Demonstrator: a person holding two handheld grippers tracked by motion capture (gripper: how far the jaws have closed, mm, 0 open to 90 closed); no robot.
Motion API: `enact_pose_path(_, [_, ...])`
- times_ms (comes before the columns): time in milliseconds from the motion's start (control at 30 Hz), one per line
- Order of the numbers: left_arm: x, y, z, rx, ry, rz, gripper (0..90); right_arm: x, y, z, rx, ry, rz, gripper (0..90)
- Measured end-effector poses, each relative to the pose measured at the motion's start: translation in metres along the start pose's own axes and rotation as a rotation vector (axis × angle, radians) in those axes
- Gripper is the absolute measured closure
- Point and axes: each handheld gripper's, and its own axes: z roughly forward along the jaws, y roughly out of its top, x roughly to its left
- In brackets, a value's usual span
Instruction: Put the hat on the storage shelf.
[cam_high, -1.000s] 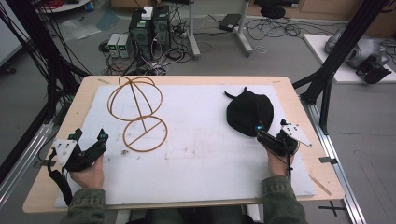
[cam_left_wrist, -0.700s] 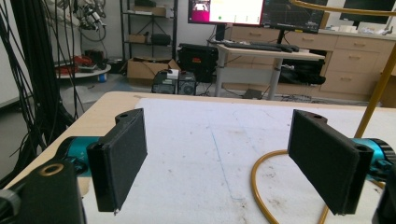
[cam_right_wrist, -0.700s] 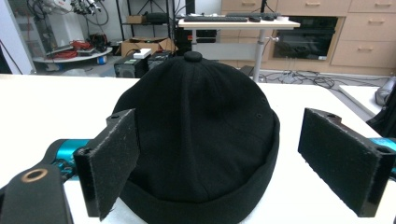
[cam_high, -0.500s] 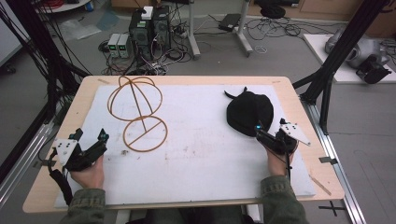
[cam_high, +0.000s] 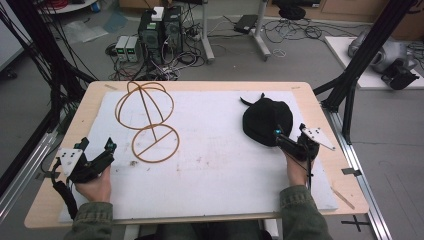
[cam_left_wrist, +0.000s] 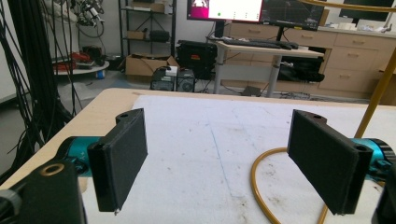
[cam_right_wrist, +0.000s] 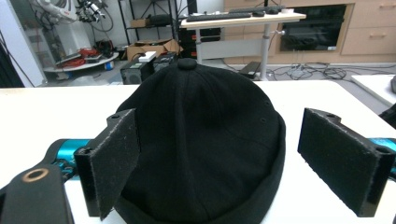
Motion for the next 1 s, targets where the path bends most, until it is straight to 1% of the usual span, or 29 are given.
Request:
enact_pose_path(100, [0.0,0.0,0.0,0.004,-0.002,0.004,20.3,-0.001,-0.001,0.006,0.001,0.008,0.001,13.2])
enact_pose_path(167, [0.0,0.0,0.0,0.006,-0.002,0.004,20.3,-0.001,-0.001,0.007,0.001,0.008,0.003,13.3])
enact_pose_path(233, [0.0,0.0,0.0,0.006,-0.002,0.005,20.3,-0.003,0.0,0.008,0.002,0.015,0.016,13.6])
enact_pose_path(300, [0.0,0.0,0.0,0.006,-0.002,0.005,20.3,-0.003,0.002,0.011,0.019,0.017,0.029,13.5])
enact_pose_path(367, [-0.001,0.0,0.0,0.007,-0.004,0.007,20.3,-0.002,0.006,0.013,0.018,0.02,0.024,13.5])
enact_pose_path(400, [-0.001,0.0,0.0,0.008,-0.004,0.008,20.3,0.001,0.008,0.016,0.028,0.029,0.008,13.4])
enact_pose_path(433, [-0.001,-0.001,0.0,0.008,-0.004,0.008,20.3,0.001,0.008,0.016,0.028,0.029,0.008,13.4])
enact_pose_path(533, [0.0,-0.001,-0.001,0.008,-0.002,0.01,20.3,0.004,0.008,0.021,0.045,0.041,-0.012,13.2])
enact_pose_path(700, [0.0,-0.001,-0.002,0.011,-0.001,0.02,20.3,0.01,0.009,0.03,0.071,0.038,-0.043,12.8])
enact_pose_path(833, [0.0,-0.001,-0.003,0.012,-0.001,0.025,20.3,0.012,0.01,0.036,0.077,0.04,-0.053,12.9])
enact_pose_path(867, [0.001,-0.001,-0.003,0.014,-0.001,0.024,20.3,0.012,0.01,0.038,0.07,0.034,-0.055,12.9])
enact_pose_path(1000, [0.0,-0.001,-0.002,0.012,-0.004,0.029,20.3,0.011,0.014,0.045,0.071,0.038,-0.039,12.8])
